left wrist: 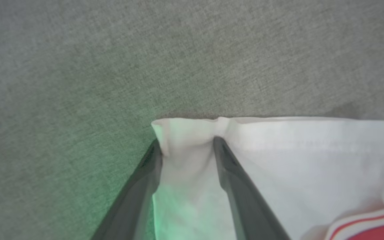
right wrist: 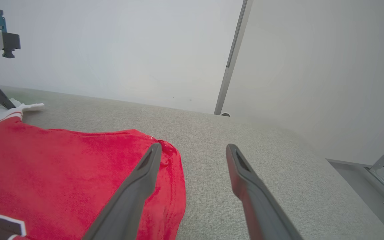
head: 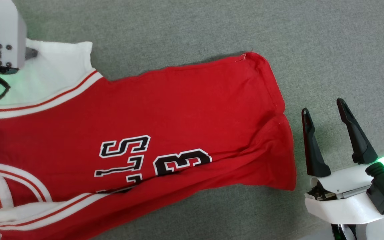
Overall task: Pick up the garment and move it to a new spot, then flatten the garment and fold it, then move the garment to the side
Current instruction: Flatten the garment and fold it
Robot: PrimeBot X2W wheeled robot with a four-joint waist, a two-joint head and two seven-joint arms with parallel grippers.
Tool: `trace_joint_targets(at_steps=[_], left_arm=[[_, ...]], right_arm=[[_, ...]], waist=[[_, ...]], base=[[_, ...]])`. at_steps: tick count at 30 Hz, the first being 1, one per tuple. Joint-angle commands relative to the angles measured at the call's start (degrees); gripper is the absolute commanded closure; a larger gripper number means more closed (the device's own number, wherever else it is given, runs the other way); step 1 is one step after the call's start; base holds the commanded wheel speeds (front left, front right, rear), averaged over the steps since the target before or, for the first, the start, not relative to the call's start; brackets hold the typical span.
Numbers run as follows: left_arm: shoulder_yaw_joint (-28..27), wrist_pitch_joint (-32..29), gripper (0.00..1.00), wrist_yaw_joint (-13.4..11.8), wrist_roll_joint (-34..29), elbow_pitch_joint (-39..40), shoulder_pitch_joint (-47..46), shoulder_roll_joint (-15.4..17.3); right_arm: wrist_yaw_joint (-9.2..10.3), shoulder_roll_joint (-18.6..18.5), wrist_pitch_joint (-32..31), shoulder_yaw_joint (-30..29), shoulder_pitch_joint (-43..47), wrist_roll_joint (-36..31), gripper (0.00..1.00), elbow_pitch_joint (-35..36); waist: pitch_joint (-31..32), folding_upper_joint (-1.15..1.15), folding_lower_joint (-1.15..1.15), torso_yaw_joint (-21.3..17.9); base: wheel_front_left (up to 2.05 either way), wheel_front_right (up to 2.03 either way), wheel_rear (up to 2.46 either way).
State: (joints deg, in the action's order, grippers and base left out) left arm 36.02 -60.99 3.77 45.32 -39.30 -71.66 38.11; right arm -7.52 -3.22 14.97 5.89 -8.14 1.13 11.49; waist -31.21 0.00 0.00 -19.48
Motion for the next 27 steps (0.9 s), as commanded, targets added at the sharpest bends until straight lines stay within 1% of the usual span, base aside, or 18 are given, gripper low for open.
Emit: trace_joint_targets(at_steps=[1, 5, 8, 10, 12, 13, 15, 18, 22, 27], left_arm=[[3.2, -3.1, 1.0, 0.0, 0.4, -3.4, 8.2, -2.2], [3.0, -1.0, 1.0, 0.1, 0.5, -2.5, 7.9, -2.8], [3.1, 0.2, 1.0, 0.6, 0.5, -2.3, 7.4, -3.2], [2.9, 0.7, 1.0, 0.8, 0.8, -2.5, 7.0, -3.5], [2.8, 1.5, 1.0, 1.0, 0.8, -2.4, 6.7, -3.9], [2.9, 1.7, 1.0, 1.2, 0.8, -2.5, 6.4, -4.0], [3.0, 2.1, 1.0, 1.4, 0.9, -2.6, 5.9, -4.5], [3.2, 2.5, 1.0, 1.6, 1.0, -2.7, 5.1, -5.3], [3.6, 3.2, 1.0, 2.1, 1.1, -2.7, 3.9, -7.0], [4.3, 3.8, 1.0, 2.4, 1.0, -3.1, 2.9, -8.5]], right_arm=[[0.07, 0.2, 0.3, -0.1, -0.6, -0.1, 0.0, 0.1], [0.07, 0.2, 0.3, -0.5, -1.4, 0.7, 0.0, 0.3], [0.07, -0.2, 0.3, -0.5, -2.9, 1.9, 0.0, -1.0], [0.07, -1.3, 0.2, 0.2, -3.8, 3.3, 0.0, -4.1], [0.07, -3.1, -0.8, 1.4, -7.1, 4.5, 0.0, -6.9], [0.07, -3.6, -2.4, 2.0, -8.6, 5.8, 0.0, -8.4], [0.07, -6.2, -5.6, 3.8, -12.7, 7.5, 0.0, -10.8], [0.07, -8.8, -12.0, 6.6, -19.4, 11.9, 0.0, -15.1], [0.07, -12.0, -22.6, 10.9, -28.1, 18.4, 0.0, -21.8], [0.07, -14.7, -35.9, 19.5, -36.8, 28.5, 0.0, -28.2]], waist=[[0.2, 0.0, 0.0, 0.1], [1.2, 0.0, 0.0, 0.6], [2.0, 0.0, 0.0, 1.1], [2.4, 0.0, 0.0, 1.4], [2.6, 0.0, 0.0, 1.7], [2.7, 0.0, 0.0, 1.9], [2.7, 0.0, 0.0, 2.2], [2.4, 0.0, 0.0, 2.9], [1.7, 0.0, 0.0, 4.2], [0.7, 0.0, 0.0, 5.6]], base=[[0.0, 0.0, 0.0], [0.0, 0.0, 0.0], [0.0, 0.0, 0.0], [0.0, 0.0, 0.0], [0.0, 0.0, 0.0], [0.0, 0.0, 0.0], [0.0, 0.0, 0.0], [0.0, 0.0, 0.0], [0.0, 0.0, 0.0], [0.0, 0.0, 0.0]])
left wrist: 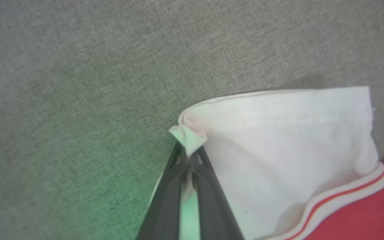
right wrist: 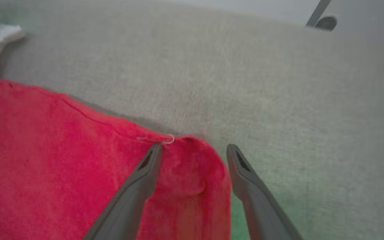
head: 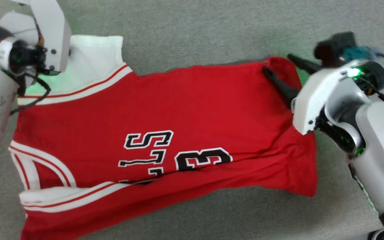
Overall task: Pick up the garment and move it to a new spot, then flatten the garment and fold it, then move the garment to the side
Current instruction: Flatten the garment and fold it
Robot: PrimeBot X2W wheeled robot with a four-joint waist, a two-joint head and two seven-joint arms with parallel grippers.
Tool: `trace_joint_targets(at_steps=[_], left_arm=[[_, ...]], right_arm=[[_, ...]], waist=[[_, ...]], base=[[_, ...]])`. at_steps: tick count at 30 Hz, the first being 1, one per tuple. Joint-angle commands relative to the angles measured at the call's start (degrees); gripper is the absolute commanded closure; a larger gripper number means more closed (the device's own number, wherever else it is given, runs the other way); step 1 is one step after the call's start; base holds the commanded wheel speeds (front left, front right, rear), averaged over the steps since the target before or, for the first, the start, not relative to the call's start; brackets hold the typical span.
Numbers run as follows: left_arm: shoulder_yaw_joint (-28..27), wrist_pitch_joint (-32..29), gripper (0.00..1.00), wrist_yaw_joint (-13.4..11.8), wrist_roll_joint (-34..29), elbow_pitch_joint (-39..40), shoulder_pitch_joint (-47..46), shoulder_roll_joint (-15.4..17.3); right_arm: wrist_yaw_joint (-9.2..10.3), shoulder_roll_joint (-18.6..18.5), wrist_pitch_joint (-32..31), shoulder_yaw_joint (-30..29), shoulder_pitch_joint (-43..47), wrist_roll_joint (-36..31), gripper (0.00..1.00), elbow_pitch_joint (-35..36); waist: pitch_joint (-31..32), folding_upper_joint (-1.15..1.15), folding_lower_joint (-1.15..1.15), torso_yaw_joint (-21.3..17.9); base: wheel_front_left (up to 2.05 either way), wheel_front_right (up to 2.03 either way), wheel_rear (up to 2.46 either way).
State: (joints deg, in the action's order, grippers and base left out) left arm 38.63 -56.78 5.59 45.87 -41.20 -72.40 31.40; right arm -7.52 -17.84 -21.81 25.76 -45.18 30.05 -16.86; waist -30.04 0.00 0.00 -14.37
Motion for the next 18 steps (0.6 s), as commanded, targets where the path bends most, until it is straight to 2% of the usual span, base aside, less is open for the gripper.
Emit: trace_joint_targets(at_steps=[1, 5, 9, 11, 12, 13, 14, 18], left_arm=[[1.8, -0.4, 1.0, 0.6, 0.5, -1.4, 3.5, -2.0], [2.2, 0.1, 1.0, 0.8, 0.7, -2.2, 2.8, -3.0], [2.5, 0.7, 1.0, 1.2, 0.8, -2.8, 2.2, -3.8], [2.6, 1.1, 1.0, 1.2, 1.0, -3.2, 1.9, -4.1], [2.7, 1.3, 1.0, 1.2, 1.0, -3.4, 1.8, -4.3], [2.8, 1.5, 1.0, 1.3, 1.1, -3.7, 1.8, -4.4], [2.9, 1.6, 1.0, 1.4, 1.2, -4.0, 1.8, -4.5], [2.9, 2.9, 1.0, 1.6, 1.8, -5.3, 1.5, -5.2]], right_arm=[[0.07, -0.5, -2.1, 1.4, -1.2, 1.7, 0.0, -0.7], [0.07, -2.2, -13.6, 5.8, -5.6, 8.0, 0.0, -4.0], [0.07, -1.9, -22.5, 7.4, -7.7, 11.1, 0.0, -7.8], [0.07, -1.6, -24.9, 7.6, -8.9, 11.5, 0.0, -9.3], [0.08, -1.5, -25.6, 7.8, -9.8, 11.3, 0.18, -10.0], [0.09, -1.5, -26.1, 8.1, -10.5, 10.8, 0.72, -10.6], [0.09, -1.3, -26.4, 8.4, -11.0, 10.8, 1.0, -11.0], [0.07, -0.9, -24.9, 8.4, -13.1, 10.7, 1.0, -12.0]], waist=[[-0.6, 0.0, 0.0, 0.7], [-0.9, 0.0, 0.0, 1.4], [-1.2, 0.0, 0.0, 2.0], [-1.5, 0.0, 0.0, 2.2], [-1.6, 0.0, 0.0, 2.3], [-1.8, 0.0, 0.0, 2.4], [-1.9, 0.0, 0.0, 2.5], [-1.4, 0.0, 0.0, 3.0]], base=[[0.0, 0.0, 0.0], [0.0, 0.0, 0.0], [0.0, 0.0, 0.0], [0.0, 0.0, 0.0], [0.0, 0.0, 0.0], [0.0, 0.0, 0.0], [0.0, 0.0, 0.0], [0.0, 0.0, 0.0]])
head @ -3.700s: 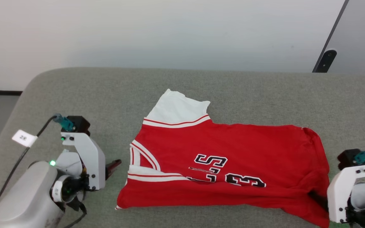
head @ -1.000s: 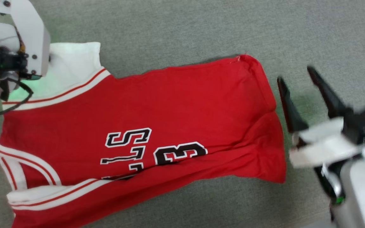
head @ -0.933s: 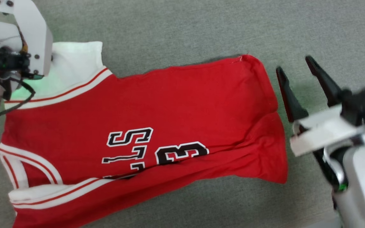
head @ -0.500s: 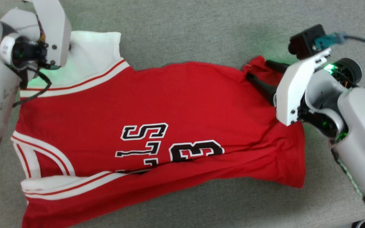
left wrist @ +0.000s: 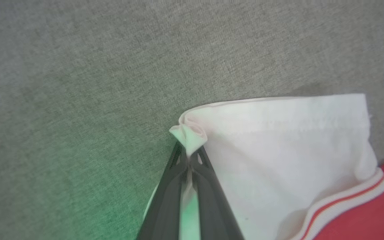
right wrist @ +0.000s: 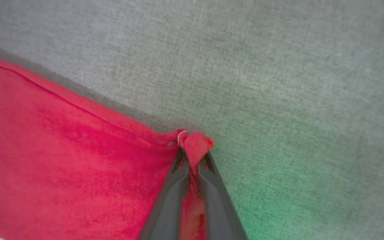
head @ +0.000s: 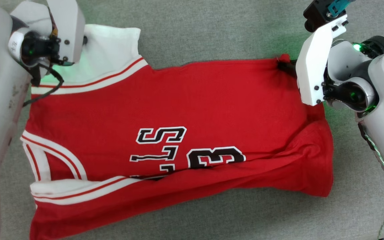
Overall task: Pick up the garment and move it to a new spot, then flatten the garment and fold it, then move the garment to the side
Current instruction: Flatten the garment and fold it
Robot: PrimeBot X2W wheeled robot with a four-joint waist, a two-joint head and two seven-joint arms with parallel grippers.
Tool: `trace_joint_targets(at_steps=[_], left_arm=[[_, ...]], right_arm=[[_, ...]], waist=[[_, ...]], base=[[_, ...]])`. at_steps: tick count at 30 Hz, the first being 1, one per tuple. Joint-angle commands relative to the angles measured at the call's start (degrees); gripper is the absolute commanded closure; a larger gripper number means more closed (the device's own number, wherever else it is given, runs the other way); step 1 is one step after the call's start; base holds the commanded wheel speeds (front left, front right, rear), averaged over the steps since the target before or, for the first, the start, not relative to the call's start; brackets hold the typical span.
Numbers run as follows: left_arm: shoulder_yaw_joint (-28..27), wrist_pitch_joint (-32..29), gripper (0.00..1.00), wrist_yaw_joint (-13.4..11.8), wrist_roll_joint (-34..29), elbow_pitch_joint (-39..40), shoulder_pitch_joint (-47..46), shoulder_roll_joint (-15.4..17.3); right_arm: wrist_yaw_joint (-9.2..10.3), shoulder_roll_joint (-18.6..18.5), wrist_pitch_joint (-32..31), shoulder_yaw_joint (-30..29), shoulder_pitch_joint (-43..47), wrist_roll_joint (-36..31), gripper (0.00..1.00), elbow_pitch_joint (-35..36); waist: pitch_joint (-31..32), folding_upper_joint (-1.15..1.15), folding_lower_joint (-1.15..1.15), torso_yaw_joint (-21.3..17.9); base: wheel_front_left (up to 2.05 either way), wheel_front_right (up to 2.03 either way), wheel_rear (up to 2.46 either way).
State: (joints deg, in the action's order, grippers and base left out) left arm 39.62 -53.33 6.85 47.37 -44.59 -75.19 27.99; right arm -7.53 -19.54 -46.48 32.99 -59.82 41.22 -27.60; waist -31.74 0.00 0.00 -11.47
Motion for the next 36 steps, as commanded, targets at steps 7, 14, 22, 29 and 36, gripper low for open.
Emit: trace_joint_targets(at_steps=[7, 14, 22, 29, 36], left_arm=[[0.4, 3.7, 1.0, 0.6, 2.3, -2.0, 2.3, -2.5], [0.3, 6.1, 1.0, 0.7, 4.9, 1.3, 2.6, -0.4], [1.3, 6.8, 1.0, 0.7, 8.3, 8.5, 9.0, 4.4], [1.9, 4.0, 1.0, -1.9, 10.5, 15.4, 17.5, 8.1], [2.7, 0.1, 1.0, -7.8, 13.3, 24.7, 27.4, 11.4]], right_arm=[[0.09, -2.0, 6.7, 1.7, 0.4, -0.7, 1.0, -1.0], [0.09, -7.2, 13.4, 4.0, 4.1, 1.4, 1.0, 1.2], [0.09, -12.6, 17.9, 5.5, 11.6, 4.6, 1.0, 3.4], [0.09, -15.7, 18.5, 6.2, 17.7, 7.2, 1.0, 6.1], [0.09, -18.1, 14.9, 5.6, 23.2, 10.6, 1.0, 9.0]], waist=[[4.3, 0.0, 0.0, 2.1], [10.0, 0.0, 0.0, 5.2], [16.5, 0.0, 0.0, 8.7], [19.9, 0.0, 0.0, 10.6], [20.7, 0.0, 0.0, 11.5]], base=[[0.0, 0.0, 0.0], [0.0, 0.0, 0.0], [0.0, 0.0, 0.0], [0.0, 0.0, 0.0], [0.0, 0.0, 0.0]])
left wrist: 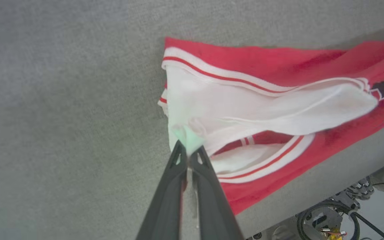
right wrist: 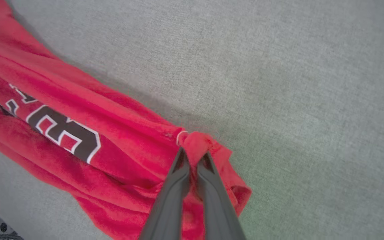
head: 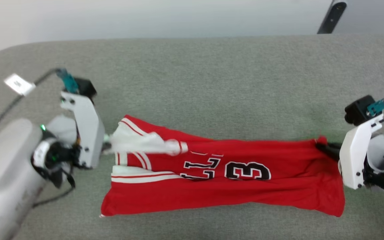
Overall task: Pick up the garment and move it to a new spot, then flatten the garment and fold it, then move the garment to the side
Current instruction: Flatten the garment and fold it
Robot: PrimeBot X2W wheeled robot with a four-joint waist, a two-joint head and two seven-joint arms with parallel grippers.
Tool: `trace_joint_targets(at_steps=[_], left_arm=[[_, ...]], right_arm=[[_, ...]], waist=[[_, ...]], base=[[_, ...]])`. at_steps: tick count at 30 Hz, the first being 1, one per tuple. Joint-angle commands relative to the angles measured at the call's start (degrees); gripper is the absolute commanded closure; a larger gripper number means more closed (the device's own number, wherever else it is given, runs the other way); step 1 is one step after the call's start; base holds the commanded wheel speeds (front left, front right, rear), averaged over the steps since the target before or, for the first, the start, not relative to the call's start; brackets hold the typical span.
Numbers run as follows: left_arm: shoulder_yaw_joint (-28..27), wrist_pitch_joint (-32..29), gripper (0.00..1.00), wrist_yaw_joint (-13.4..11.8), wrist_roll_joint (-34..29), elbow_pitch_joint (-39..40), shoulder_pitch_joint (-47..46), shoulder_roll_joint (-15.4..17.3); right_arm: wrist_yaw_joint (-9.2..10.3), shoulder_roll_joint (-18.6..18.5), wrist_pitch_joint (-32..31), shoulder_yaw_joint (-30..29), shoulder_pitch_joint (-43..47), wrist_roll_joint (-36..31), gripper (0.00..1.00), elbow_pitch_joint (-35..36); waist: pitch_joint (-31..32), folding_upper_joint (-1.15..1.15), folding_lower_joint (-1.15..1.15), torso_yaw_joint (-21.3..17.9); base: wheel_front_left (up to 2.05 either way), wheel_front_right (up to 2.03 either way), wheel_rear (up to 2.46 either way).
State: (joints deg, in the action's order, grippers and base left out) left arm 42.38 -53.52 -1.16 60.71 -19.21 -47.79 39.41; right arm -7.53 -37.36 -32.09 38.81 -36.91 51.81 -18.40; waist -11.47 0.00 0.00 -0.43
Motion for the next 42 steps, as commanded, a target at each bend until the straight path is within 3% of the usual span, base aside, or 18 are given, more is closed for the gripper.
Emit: trace_joint_targets(at_steps=[1, 5, 10, 22, 23, 24, 25, 26, 33, 38, 39, 40, 41, 42], left_arm=[[0.2, -0.1, 1.0, -0.5, 0.1, 0.1, 0.9, 0.1], [0.9, -0.8, 1.0, -3.0, 0.7, 1.5, 3.6, -0.6], [2.0, -1.0, 1.0, -4.3, 0.7, -0.1, 5.3, -2.1], [3.9, -2.9, 1.0, -5.1, 0.2, -9.5, 2.6, -6.7], [3.8, -3.1, 0.91, -5.2, 0.4, -9.9, 2.3, -6.9], [3.8, -3.2, 0.63, -5.3, 0.3, -10.3, 1.9, -7.0], [3.8, -3.0, 0.16, -5.3, 0.0, -10.6, 1.4, -7.0], [3.8, -2.8, 0.0, -5.0, -0.2, -10.7, 0.8, -6.8], [3.4, -1.5, 0.0, -3.7, -1.2, -8.1, -0.5, -5.0], [1.6, 1.1, 0.0, -5.0, -1.1, -3.5, 1.1, -2.6], [1.1, 2.0, 0.0, -5.4, -1.1, -2.5, 1.8, -2.2], [0.7, 2.7, 0.0, -5.8, -0.8, -1.4, 2.4, -1.8], [0.5, 3.4, 0.0, -6.0, -0.9, -0.3, 3.0, -1.3], [-0.1, 4.3, 0.0, -6.4, -0.7, 0.7, 3.7, -0.8]], right_arm=[[0.09, -0.3, -0.4, -0.4, 0.9, 0.3, 1.0, -0.1], [0.09, 0.9, -4.2, -1.9, 2.4, 1.0, 1.0, 0.0], [0.09, 3.1, -8.6, -3.7, 3.2, 0.3, 1.0, -0.3], [0.09, 10.8, -15.2, -6.7, 2.1, -3.9, 1.0, -5.5], [0.09, 11.4, -15.4, -6.9, 2.1, -4.0, 1.0, -6.2], [0.09, 11.9, -15.7, -7.1, 1.9, -4.3, 1.0, -6.7], [0.09, 12.4, -15.8, -7.2, 1.8, -4.6, 1.0, -7.2], [0.09, 12.7, -15.9, -7.3, 1.9, -4.8, 1.0, -7.8], [0.08, 13.5, -16.7, -8.5, 3.9, -5.1, 1.0, -10.9], [0.08, 13.9, -16.3, -10.5, 4.4, -6.6, 1.0, -14.4], [0.08, 14.0, -15.7, -11.0, 4.5, -7.3, 0.64, -15.0], [0.09, 14.2, -14.9, -11.4, 4.4, -8.0, 0.14, -15.5], [0.09, 14.4, -14.5, -11.7, 4.5, -8.4, 0.0, -16.2], [0.09, 14.7, -14.5, -12.0, 4.5, -8.9, 0.0, -16.7]], waist=[[0.3, 0.0, 0.0, 0.5], [-0.6, 0.0, 0.0, 0.0], [-2.2, 0.0, 0.0, -1.5], [-4.0, 0.0, 0.0, -3.3], [-3.8, 0.0, 0.0, -3.3], [-3.5, 0.0, 0.0, -3.2], [-3.2, 0.0, 0.0, -3.0], [-2.9, 0.0, 0.0, -2.8], [0.2, 0.0, 0.0, -0.5], [1.6, 0.0, 0.0, 1.1], [1.8, 0.0, 0.0, 1.4], [2.0, 0.0, 0.0, 1.6], [2.4, 0.0, 0.0, 1.9], [2.7, 0.0, 0.0, 2.0]], base=[[0.0, 0.0, 0.0], [0.0, 0.0, 0.0], [0.0, 0.0, 0.0], [0.0, 0.0, 0.0], [0.0, 0.0, 0.0], [0.0, 0.0, 0.0], [0.0, 0.0, 0.0], [0.0, 0.0, 0.0], [0.0, 0.0, 0.0], [0.0, 0.0, 0.0], [0.0, 0.0, 0.0], [0.0, 0.0, 0.0], [0.0, 0.0, 0.0], [0.0, 0.0, 0.0]])
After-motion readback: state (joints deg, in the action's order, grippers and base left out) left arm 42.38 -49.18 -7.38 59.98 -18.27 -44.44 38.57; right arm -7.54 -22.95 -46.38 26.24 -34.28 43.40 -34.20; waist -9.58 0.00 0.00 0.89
